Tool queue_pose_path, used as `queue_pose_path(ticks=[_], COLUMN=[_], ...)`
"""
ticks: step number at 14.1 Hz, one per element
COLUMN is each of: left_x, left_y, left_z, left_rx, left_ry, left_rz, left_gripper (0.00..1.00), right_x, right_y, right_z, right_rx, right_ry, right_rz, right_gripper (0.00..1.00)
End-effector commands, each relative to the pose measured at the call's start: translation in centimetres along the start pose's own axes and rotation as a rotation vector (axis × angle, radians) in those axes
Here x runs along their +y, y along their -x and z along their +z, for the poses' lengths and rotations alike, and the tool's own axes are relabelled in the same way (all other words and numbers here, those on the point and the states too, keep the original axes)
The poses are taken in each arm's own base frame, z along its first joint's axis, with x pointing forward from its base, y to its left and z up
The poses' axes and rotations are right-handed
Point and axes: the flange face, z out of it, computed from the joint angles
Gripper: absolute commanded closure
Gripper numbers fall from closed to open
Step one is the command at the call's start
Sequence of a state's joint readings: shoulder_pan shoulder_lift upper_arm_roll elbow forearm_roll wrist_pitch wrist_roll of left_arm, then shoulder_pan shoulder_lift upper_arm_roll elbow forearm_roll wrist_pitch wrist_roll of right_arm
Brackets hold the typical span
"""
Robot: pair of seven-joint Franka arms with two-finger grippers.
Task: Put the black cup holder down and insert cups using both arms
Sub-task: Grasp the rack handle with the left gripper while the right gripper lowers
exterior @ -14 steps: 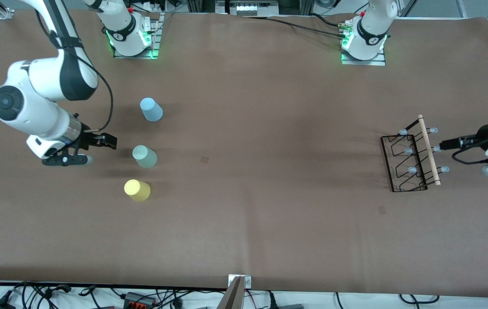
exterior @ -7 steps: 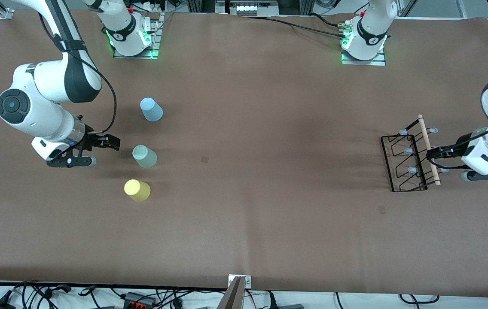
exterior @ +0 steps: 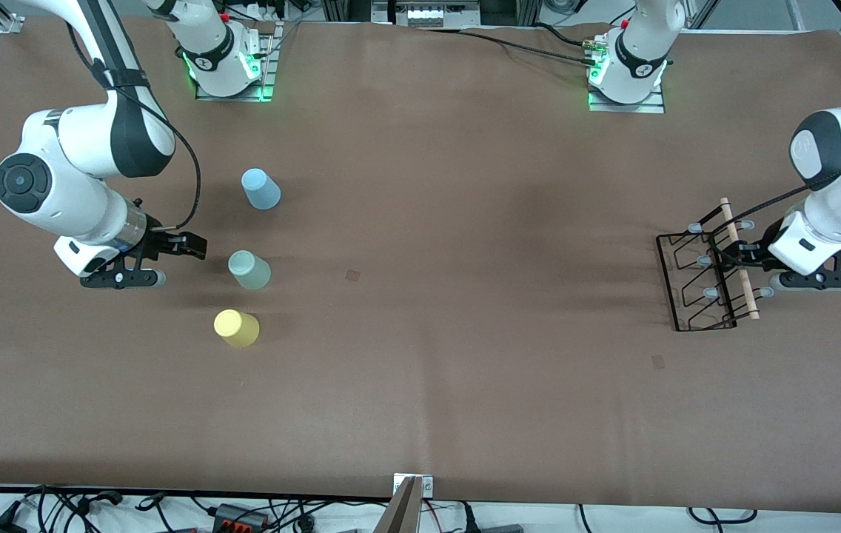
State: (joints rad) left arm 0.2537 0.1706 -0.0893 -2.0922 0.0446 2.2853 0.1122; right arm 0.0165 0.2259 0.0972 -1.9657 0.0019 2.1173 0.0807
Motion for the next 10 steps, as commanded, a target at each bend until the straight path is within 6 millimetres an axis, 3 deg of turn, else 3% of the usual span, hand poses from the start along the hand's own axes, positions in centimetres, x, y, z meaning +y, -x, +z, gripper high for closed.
queue_pose_path(ticks=[1,6,10], left_x=[-0.13,-0.23,-0.28], left_y=[1.87,1.88,2.26], left_z=[0.26,0.06,0.41], left_rx=[-0.005,-0.014,-0.052], left_ry=[-0.016,-0.014,-0.01], left_rz=[0.028,0.019,-0.003], left_gripper=[0.35,0.68,0.78], right_x=[-0.05,-0.05,-0.05], right_y=[0.19,0.24,0.24], right_z=[-0.41,-0.32,-0.32], right_rx=[0.006,0.003,0.003], right_ry=[-0.01,-0.01,-0.01], right_rz=[0.017,0.017,0.017], right_gripper=[0.0,0.0,0.0])
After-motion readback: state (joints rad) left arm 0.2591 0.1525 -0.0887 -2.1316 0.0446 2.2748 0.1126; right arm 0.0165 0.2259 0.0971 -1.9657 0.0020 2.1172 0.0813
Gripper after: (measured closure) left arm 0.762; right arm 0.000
